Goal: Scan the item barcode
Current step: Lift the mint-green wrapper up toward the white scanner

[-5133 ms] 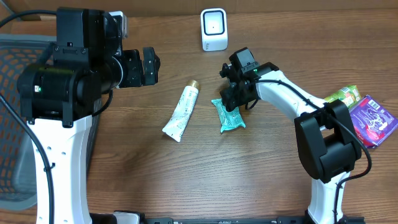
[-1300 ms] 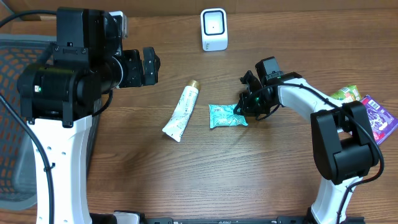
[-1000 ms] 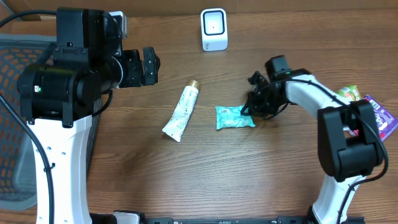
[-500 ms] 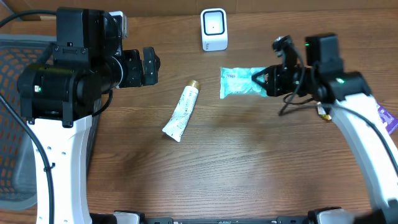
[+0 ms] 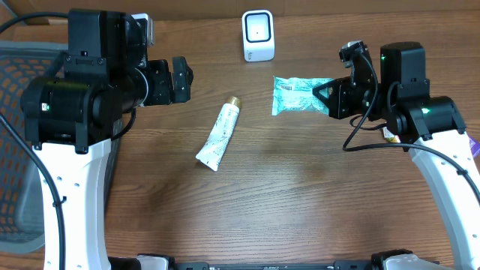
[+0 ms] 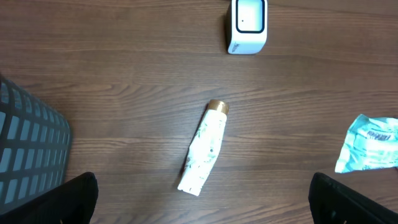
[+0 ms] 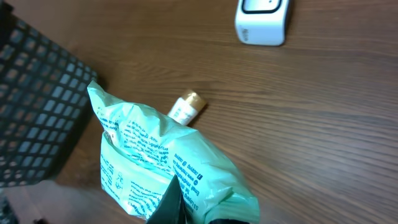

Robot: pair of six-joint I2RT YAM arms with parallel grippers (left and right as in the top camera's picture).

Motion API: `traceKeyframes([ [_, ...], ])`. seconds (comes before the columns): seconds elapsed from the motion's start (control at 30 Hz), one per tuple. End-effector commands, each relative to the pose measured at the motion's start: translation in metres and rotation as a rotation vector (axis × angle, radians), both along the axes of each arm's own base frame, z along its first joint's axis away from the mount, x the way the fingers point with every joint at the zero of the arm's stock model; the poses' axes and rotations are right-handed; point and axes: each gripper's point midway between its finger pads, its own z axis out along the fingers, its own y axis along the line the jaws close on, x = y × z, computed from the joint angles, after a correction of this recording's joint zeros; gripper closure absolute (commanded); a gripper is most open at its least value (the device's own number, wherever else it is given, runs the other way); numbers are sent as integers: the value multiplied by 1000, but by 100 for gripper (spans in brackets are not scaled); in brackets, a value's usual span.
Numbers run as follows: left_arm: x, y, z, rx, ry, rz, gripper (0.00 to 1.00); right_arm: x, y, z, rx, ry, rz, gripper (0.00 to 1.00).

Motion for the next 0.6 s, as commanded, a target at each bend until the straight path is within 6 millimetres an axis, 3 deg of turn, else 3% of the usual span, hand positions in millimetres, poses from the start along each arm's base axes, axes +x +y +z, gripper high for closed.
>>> traceKeyframes([
  [0.0, 2, 0, 1, 14, -7, -13, 1, 6, -4, 9, -55, -48, -51, 96],
  [0.17, 2, 0, 1, 14, -7, -13, 0, 19, -17, 3, -197, -100, -156, 96],
  [0.33, 2, 0, 1, 13, -7, -14, 0, 41, -17, 11, -308, -218, -256, 96],
  [0.57, 2, 0, 1, 14, -7, -14, 0, 78, -8, 47, -353, -371, -354, 96],
])
